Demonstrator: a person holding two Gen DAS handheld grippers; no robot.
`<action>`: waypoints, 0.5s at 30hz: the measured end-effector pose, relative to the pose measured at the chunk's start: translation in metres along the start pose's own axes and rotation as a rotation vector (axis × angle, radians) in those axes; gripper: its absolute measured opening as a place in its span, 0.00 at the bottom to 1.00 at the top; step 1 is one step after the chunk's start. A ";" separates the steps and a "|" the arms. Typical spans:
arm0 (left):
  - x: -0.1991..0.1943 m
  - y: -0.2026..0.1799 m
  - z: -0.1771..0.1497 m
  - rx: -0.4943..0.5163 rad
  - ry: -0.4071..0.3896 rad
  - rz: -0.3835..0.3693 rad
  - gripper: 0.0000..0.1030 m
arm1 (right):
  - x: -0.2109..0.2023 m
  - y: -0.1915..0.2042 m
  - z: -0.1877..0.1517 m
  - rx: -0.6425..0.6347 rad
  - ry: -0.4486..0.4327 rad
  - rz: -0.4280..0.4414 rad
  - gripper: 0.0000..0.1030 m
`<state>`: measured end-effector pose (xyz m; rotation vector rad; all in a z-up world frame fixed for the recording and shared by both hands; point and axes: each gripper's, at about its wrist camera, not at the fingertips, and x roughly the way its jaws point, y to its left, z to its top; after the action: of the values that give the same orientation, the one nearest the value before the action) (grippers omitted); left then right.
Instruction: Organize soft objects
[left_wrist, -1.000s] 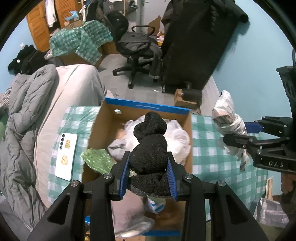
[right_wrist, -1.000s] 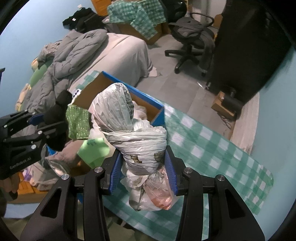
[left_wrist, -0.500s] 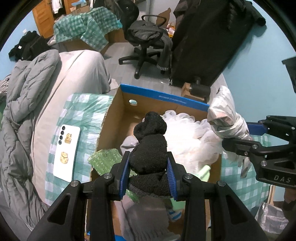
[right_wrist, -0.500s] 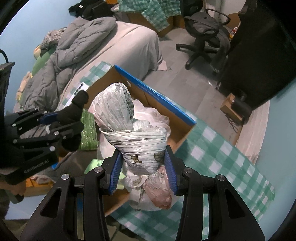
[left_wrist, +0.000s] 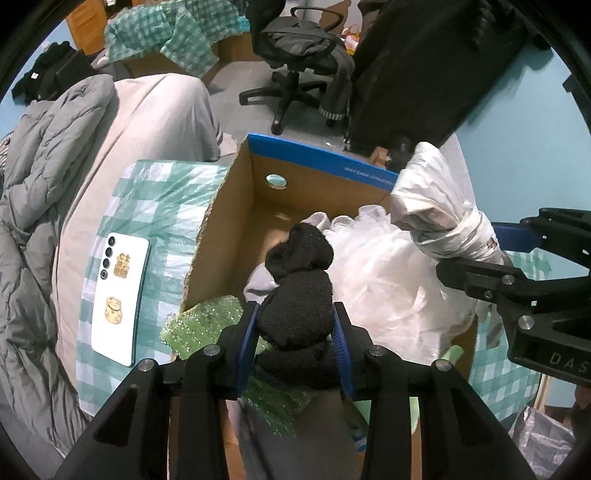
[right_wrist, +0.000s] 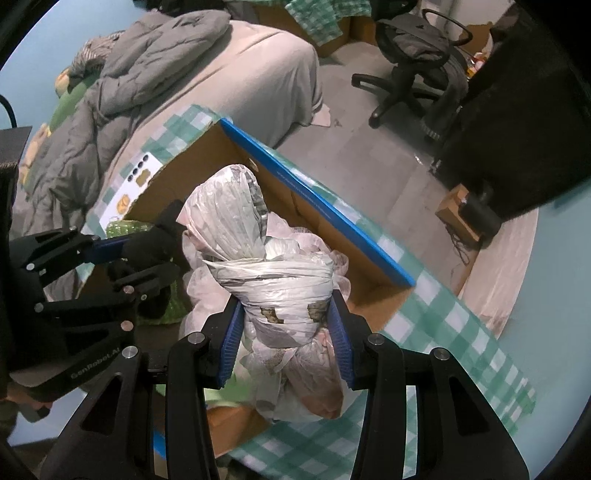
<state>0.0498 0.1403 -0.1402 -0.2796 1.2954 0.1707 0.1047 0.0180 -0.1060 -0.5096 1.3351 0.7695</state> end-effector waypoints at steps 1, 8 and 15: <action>0.002 0.001 0.000 -0.005 0.007 0.003 0.48 | 0.002 0.001 0.002 -0.007 0.004 -0.006 0.43; -0.007 0.009 -0.002 -0.035 -0.021 0.013 0.71 | 0.005 0.008 0.009 -0.051 0.011 -0.032 0.56; -0.020 0.011 -0.009 -0.047 -0.039 0.005 0.72 | -0.008 0.015 0.009 -0.082 -0.027 -0.053 0.57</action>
<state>0.0332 0.1493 -0.1239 -0.3119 1.2545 0.2102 0.0989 0.0325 -0.0950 -0.5950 1.2646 0.7870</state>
